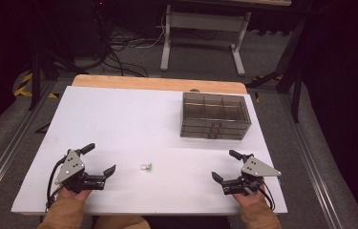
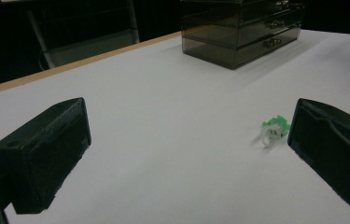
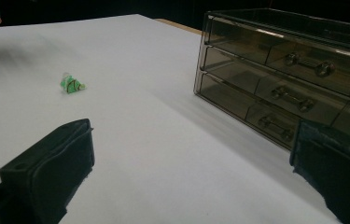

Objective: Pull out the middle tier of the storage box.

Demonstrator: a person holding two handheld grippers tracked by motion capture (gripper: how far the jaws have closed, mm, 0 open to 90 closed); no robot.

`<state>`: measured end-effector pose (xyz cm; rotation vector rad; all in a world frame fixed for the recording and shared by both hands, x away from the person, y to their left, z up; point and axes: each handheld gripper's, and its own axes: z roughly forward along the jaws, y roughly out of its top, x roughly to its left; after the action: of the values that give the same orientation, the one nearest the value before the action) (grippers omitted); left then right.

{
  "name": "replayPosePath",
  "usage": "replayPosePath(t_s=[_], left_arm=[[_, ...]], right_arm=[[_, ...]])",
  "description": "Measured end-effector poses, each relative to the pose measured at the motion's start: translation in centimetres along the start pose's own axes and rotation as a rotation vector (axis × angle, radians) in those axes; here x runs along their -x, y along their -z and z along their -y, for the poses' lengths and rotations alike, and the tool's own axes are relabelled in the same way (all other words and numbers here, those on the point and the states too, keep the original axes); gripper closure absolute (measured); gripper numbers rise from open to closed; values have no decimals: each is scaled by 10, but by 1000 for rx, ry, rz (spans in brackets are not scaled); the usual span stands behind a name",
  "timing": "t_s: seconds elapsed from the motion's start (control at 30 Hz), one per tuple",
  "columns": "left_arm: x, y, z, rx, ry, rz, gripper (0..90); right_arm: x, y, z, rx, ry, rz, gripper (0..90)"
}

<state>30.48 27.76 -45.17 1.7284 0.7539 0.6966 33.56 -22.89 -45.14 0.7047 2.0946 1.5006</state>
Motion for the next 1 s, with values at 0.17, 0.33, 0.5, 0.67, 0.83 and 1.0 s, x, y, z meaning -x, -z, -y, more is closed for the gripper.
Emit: replayPosePath(t_s=[0.17,0.33,0.5,0.67,0.83,1.0], left_arm=[[-1,0,0,2,-9,4,3],[0,0,-1,-3,-19,1,6],[1,2,-2,11,-19,-17,6],[2,4,-5,37,-44,-1,11],[3,2,-6,18,-33,25,12],[1,2,-6,-18,-8,16,16]], right_arm=[[0,-1,0,-5,6,-3,2],[0,0,-1,3,12,1,1],[0,-1,-1,-8,5,-8,1],[0,-2,-1,-13,8,-9,2],[-1,-3,-1,-7,22,-13,2],[-1,-4,-1,-4,26,-22,1]])
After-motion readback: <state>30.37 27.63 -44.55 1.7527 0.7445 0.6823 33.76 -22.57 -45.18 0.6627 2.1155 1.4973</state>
